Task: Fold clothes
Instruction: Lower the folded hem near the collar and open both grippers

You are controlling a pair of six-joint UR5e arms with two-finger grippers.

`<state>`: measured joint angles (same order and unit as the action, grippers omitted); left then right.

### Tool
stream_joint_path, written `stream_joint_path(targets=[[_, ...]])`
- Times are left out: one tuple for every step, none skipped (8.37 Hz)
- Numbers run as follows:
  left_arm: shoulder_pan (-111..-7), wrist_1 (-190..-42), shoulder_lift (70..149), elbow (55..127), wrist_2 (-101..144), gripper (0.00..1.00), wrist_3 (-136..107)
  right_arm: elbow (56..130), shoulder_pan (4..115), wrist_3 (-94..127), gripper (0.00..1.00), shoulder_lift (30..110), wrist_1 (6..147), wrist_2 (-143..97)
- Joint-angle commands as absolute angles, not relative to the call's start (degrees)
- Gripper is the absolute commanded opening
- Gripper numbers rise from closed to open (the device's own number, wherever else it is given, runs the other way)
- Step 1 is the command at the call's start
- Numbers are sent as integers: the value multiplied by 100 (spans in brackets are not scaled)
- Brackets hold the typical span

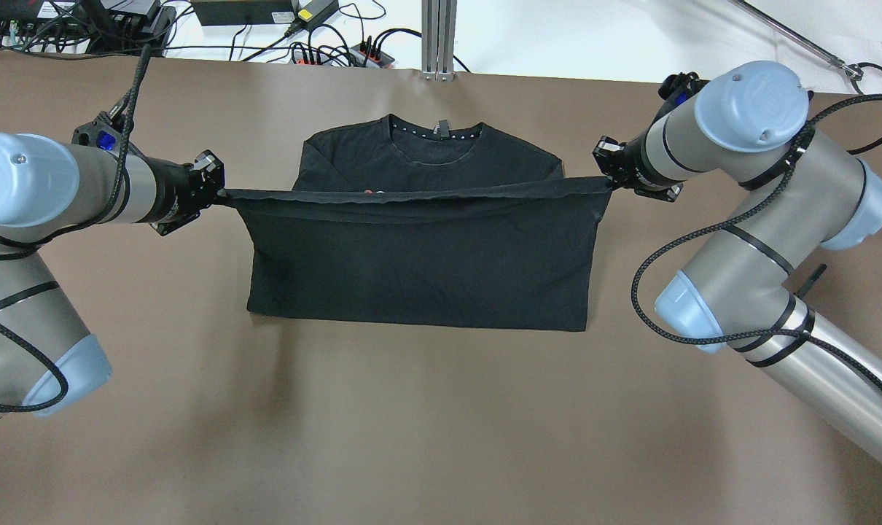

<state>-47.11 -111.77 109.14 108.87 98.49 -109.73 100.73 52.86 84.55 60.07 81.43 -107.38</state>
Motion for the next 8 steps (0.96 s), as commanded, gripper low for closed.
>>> stream_joint_path(targets=[[-4930,-11171,10916,10811,9966,0,-10767,9959,5440,7963,0,5968,8165,-10793],[-4992,-11171,10925,10732,10097,0,-10749,9880,5449,7972,0,5907,8165,-10793],[-5001,-11180,10960,10627,10099,0,-10679,9670,5441,7972,0,5811,8148,-10784],[-5018,-11180,11030,10513,10090,0,-10627,9363,5449,7937,0,5662,8130,-10775],[-5019,-11180,11187,10320,10090,0,-10617,9143,5441,7928,0,5582,7982,-10758],[-5019,-11214,11397,10049,10072,0,-10617,8854,5440,7936,0,5572,7641,-10758],[-5019,-11241,11617,9733,10064,0,-10617,8659,5440,7971,0,5564,7377,-10749],[-5027,-11250,11724,9556,10046,0,-10600,8553,5423,7980,0,5494,7331,-10749]])
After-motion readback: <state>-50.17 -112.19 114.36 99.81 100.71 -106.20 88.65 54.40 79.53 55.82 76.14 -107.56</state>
